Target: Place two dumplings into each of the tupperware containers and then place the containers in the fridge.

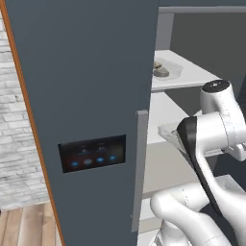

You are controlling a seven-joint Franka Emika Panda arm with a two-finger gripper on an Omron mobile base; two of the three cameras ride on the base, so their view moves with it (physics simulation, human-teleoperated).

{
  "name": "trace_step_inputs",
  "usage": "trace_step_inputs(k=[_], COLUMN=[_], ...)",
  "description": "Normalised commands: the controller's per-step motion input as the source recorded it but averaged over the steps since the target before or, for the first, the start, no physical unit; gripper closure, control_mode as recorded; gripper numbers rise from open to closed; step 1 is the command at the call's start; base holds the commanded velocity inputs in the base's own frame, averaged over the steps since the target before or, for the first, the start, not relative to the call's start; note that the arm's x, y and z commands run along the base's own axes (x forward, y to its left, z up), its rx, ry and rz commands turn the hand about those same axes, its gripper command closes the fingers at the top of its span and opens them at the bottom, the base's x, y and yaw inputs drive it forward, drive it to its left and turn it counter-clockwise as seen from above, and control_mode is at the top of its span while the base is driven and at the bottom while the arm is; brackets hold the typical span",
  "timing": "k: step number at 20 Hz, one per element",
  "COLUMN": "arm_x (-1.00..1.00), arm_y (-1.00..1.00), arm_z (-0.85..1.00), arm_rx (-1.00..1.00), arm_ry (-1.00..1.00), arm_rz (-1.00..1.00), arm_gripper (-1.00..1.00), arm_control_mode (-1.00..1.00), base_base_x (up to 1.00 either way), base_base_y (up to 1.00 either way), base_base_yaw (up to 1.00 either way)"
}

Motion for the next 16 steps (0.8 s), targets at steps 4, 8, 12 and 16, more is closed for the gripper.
trace_step_inputs(k=[4, 8, 12, 16], arm_x=[0.71, 0.7, 0.72, 0.79], arm_y=[0.01, 0.0, 0.0, 0.0], arm_z=[-0.4, -0.08, 0.0, -0.07], arm_rx=[0.08, 0.05, 0.02, 0.02], arm_ry=[-0.07, -0.05, -0.01, 0.0], arm_rz=[0.1, 0.03, 0.0, 0.0], arm_gripper=[1.0, 1.0, 1.0, 1.0], arm_control_mode=[-1.0, -1.0, -1.0, -1.0], base_base_x=[0.0, 0.0, 0.0, 0.0], base_base_y=[0.0, 0.0, 0.0, 0.0], base_base_yaw=[0.0, 0.0, 0.0, 0.0])
